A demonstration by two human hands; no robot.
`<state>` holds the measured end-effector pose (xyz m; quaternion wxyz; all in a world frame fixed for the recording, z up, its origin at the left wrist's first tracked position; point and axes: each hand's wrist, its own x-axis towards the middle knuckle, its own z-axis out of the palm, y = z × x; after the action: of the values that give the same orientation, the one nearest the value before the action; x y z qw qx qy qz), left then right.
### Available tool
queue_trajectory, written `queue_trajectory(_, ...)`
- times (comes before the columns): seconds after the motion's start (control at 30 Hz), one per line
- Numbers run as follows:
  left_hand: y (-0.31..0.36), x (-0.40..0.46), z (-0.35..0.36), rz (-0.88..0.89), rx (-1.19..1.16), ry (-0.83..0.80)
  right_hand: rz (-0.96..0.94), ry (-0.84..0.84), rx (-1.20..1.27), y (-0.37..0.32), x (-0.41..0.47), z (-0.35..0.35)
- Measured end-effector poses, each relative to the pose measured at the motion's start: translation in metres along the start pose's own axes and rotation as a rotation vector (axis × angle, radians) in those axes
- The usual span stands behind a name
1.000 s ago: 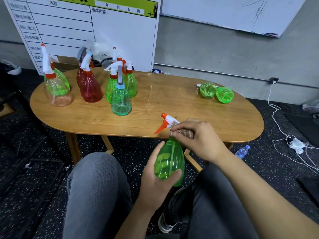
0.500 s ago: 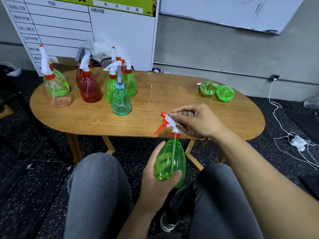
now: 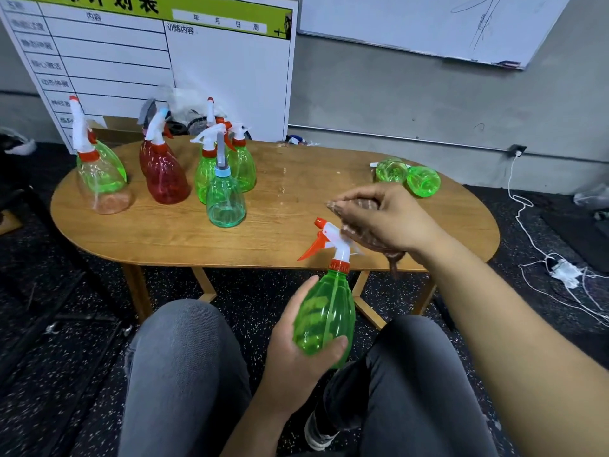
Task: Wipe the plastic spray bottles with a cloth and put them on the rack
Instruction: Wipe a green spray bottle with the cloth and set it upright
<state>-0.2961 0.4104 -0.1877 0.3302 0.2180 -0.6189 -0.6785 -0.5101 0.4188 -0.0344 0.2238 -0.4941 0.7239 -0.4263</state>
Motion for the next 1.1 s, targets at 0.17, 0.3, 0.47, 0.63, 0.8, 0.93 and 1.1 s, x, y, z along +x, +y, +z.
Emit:
queue_trajectory(0.17,-0.003,-0.001,-0.002,0.007,-0.003,0.033,-0.010,-0.019,-0.174,0.014,0.005,0.027)
queue_trajectory(0.3,-0.003,0.001,-0.006,-0.011,-0.036,0.128,0.057,-0.040,-0.154,0.025,-0.002,0.024)
queue_trajectory(0.47,-0.001,0.002,-0.003,-0.020,-0.040,0.136,0.004,-0.032,-0.395,0.030,-0.009,0.004)
queue_trajectory(0.63,0.001,0.002,-0.001,0.004,0.025,0.063,-0.329,0.366,-0.400,0.027,-0.005,0.020)
queue_trajectory(0.8,0.000,0.002,-0.001,0.003,0.032,0.072,-0.350,0.171,-0.522,0.020,-0.008,0.050)
queue_trajectory(0.93,-0.002,0.004,-0.004,0.016,0.034,0.062,-0.317,0.305,-0.449,0.024,-0.007,0.056)
queue_trajectory(1.1,-0.007,0.004,-0.004,0.010,0.010,0.102,-0.335,0.176,-0.261,0.031,-0.017,0.065)
